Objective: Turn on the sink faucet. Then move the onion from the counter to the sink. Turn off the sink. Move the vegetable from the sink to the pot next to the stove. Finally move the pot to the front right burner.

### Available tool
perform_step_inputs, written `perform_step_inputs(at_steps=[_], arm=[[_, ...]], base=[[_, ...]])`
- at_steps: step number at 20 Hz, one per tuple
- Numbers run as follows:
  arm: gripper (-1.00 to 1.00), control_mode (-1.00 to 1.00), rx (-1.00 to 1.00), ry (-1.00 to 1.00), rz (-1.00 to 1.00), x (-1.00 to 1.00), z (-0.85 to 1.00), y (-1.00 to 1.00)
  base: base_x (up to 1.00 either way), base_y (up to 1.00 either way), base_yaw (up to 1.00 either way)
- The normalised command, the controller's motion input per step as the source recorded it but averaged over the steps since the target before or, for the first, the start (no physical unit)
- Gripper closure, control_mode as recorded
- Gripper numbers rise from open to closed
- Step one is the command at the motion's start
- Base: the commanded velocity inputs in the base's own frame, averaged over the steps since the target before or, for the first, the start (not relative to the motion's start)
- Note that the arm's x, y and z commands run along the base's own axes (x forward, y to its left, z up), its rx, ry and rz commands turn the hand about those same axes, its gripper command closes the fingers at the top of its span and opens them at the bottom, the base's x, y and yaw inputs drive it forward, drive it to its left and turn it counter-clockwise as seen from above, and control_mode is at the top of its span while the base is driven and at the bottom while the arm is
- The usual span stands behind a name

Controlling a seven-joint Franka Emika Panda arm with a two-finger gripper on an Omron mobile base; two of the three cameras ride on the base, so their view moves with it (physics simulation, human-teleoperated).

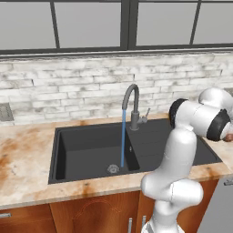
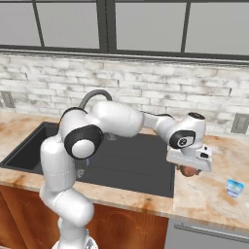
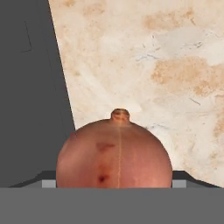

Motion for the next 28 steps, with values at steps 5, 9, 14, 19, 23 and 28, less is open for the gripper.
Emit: perform_step_inputs(at_steps=[5,9,14,19,23,28], arm=[[1.00,-1.00,0.00,0.14,0.01,0.00,0.37,1.00],[1.00,-1.00,0.00,0.04,0.00,0.05,0.01,1.00],[1.00,-1.00,-0.01,0.00,0.00,0.08,-0.16,0.80],[1.00,-1.00,0.00,-0.06,0.00,0.04,-0.01,0.10],[1.00,-1.00,0.06,-0.07,0.02,0.10,0.00,0.88],[1.00,-1.00,0.02,0.00,0.06,0.26,0.00,1.00]], base=[[0.00,0.00,0.00],[0.00,0.00,0.00],[0.00,0.00,0.00],[0.00,0.00,0.00],[0.00,0.00,0.00],[0.00,0.00,0.00]])
